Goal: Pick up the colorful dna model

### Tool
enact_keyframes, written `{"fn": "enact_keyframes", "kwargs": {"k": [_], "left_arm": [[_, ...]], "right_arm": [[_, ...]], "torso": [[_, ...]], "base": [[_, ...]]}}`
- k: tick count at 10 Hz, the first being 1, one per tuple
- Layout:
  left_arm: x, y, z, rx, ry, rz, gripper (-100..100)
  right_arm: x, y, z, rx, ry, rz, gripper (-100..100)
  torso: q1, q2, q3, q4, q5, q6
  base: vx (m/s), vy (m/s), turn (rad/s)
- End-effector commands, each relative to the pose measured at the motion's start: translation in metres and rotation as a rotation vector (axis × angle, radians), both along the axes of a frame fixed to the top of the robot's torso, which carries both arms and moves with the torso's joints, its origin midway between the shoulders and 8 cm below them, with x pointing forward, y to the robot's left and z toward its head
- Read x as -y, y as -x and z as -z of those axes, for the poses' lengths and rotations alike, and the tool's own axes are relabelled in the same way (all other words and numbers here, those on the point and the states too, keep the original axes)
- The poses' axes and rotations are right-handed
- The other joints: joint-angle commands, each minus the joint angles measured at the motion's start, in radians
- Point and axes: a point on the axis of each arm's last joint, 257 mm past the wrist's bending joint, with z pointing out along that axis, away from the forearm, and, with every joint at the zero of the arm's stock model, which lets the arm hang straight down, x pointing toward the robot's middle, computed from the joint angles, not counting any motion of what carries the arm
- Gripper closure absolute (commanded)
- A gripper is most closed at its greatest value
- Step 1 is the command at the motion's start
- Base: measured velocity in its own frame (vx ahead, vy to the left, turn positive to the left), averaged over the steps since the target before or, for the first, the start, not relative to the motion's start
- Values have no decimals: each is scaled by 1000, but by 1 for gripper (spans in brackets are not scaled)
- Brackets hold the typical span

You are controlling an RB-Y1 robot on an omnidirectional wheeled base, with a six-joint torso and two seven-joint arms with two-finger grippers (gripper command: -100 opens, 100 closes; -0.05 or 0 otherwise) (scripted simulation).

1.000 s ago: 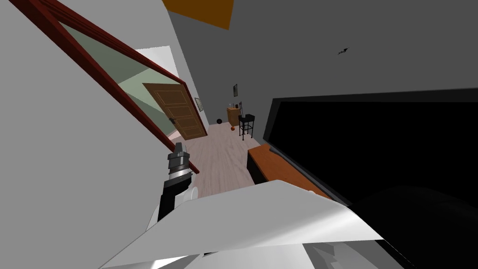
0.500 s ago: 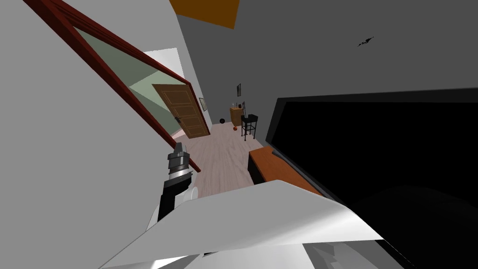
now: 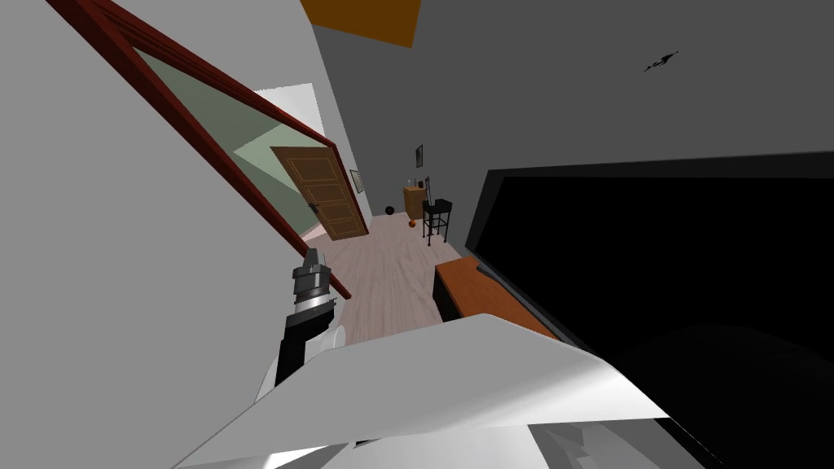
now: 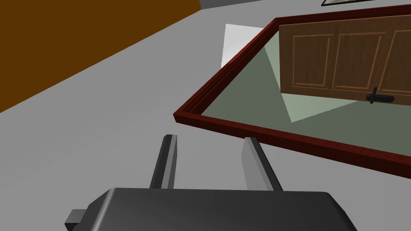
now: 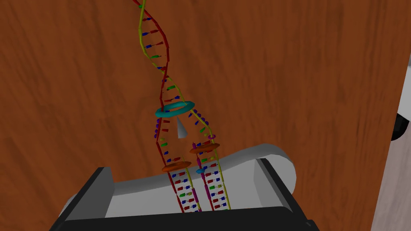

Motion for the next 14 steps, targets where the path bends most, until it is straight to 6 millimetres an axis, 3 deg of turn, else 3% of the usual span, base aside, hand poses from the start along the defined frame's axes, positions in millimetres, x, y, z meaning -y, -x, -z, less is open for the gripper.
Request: {"fn": "enact_keyframes", "kwargs": {"k": [1,6,7,11,12,13,14], "left_arm": [[0,0,0,0,0,0,0],[0,0,0,0,0,0,0],[0,0,0,0,0,0,0],[0,0,0,0,0,0,0],[0,0,0,0,0,0,0],[0,0,0,0,0,0,0],[0,0,0,0,0,0,0]], "right_arm": [[-11,2,10,2,0,6,-100],[-22,3,20,3,-2,13,-100],[-22,3,21,3,-1,12,100],[-23,3,21,3,-3,11,100],[-23,3,21,3,-2,12,0],[-13,2,13,2,0,8,100],[-5,1,5,1,0,3,100]], "torso": [[0,0,0,0,0,0],[-1,1,1,0,0,0],[0,1,1,0,0,0],[-1,0,0,0,0,0],[-1,0,0,0,0,0],[-1,0,0,0,0,0],[0,0,0,0,1,1]], "base": [[-3,-37,39],[-10,-26,31],[0,0,0],[0,0,0],[0,0,0],[14,15,-64],[23,38,-84]]}}
